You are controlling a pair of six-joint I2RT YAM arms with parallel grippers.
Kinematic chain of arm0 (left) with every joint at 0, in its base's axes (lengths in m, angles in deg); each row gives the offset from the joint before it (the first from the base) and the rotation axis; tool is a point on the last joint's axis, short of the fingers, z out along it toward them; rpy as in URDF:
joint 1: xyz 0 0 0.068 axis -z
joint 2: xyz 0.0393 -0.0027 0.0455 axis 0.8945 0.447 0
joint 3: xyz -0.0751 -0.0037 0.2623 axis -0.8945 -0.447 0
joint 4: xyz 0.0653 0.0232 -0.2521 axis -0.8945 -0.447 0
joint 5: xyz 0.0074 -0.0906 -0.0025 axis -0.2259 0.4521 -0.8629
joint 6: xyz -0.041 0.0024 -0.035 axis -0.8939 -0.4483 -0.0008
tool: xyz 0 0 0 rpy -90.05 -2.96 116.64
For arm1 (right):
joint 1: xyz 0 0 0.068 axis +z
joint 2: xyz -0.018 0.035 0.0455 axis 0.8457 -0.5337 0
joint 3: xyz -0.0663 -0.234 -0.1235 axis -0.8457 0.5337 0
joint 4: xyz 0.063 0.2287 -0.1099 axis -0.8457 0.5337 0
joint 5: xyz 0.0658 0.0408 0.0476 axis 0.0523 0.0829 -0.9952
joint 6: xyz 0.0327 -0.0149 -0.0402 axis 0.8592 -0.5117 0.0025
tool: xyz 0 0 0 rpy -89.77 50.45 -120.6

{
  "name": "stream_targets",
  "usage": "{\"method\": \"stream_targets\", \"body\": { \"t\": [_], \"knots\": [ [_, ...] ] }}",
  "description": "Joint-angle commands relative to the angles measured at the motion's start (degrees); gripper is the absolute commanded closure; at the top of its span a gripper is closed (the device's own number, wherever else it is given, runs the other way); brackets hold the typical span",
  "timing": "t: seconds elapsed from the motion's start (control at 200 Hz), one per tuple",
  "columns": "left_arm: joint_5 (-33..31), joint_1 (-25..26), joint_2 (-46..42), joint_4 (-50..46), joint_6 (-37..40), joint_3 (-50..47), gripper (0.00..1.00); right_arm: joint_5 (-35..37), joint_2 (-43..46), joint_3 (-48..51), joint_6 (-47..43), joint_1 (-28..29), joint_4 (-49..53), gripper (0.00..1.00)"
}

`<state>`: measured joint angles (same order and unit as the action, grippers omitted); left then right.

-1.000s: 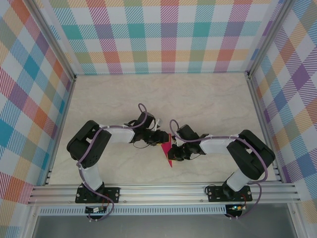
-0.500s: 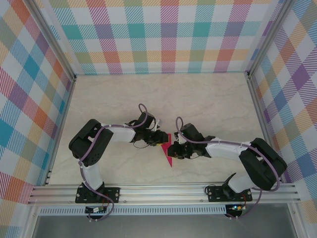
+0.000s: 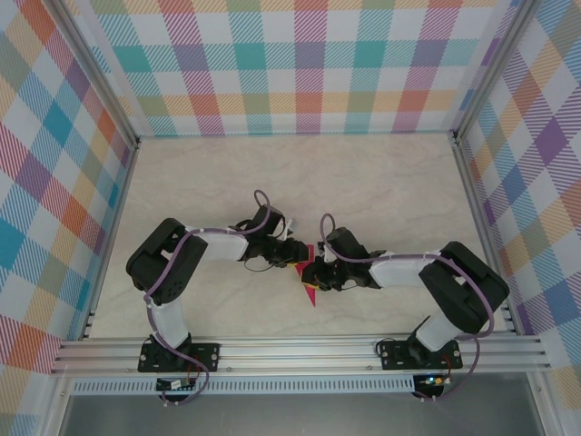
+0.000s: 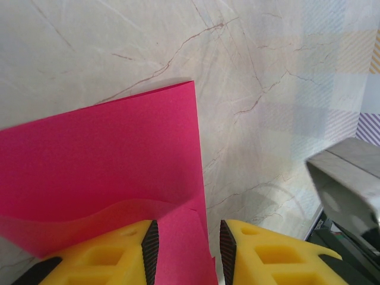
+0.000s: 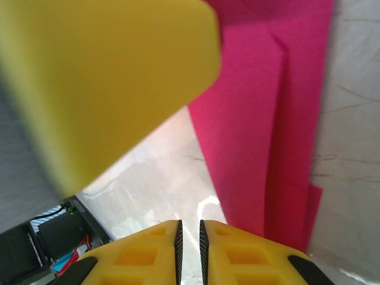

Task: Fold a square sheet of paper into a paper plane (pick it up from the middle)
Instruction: Fold the wing for the fifth time at the center of the table.

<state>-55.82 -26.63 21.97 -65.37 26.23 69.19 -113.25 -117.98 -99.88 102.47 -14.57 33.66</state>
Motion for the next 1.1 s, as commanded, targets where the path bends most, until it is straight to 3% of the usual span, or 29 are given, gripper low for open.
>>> {"method": "stream_targets", "body": {
  "t": [0.0,0.355,0.635,1.095],
  "knots": [
    [-0.97,0.01,2.91,-0.13,0.88,-1.42,0.65,-0.47,-2.14,0.87,1.37,0.26,-1.85,0.82],
    [-2.95,-1.07,1.41,-2.46,2.74,-0.72,0.65,-0.46,-2.89,6.23,-2.35,0.24,2.62,0.86],
    [-1.66,-3.47,2.44,1.20,2.98,0.12,0.63,-1.74,-3.02,5.01,-5.11,0.11,4.88,0.92],
    [0.28,-8.45,3.62,0.58,6.67,2.49,0.59,-2.67,-3.11,5.14,-7.19,-0.33,6.30,0.93]
  ]
}}
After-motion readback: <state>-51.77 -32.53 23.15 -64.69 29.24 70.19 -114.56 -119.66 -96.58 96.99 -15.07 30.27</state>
